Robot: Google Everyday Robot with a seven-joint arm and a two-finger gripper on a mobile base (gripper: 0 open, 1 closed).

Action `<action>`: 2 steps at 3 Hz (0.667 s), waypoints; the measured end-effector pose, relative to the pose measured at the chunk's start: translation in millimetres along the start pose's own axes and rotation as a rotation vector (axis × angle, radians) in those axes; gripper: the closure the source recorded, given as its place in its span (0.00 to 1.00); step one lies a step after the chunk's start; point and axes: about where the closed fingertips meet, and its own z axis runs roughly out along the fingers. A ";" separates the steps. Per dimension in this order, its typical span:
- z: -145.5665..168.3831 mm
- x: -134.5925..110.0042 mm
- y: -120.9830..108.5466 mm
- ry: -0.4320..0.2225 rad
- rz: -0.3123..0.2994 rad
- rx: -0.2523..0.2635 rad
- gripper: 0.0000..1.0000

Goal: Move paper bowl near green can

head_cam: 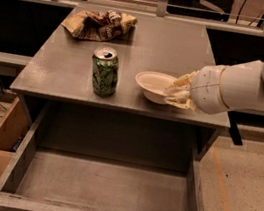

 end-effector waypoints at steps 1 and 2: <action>0.9 -1.5 0.2 -0.001 -0.002 -0.002 0.16; 1.9 -3.0 0.3 -0.003 -0.005 -0.004 0.00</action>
Offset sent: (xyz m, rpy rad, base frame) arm -0.0003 0.0017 -0.0002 -0.0008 0.0004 0.0030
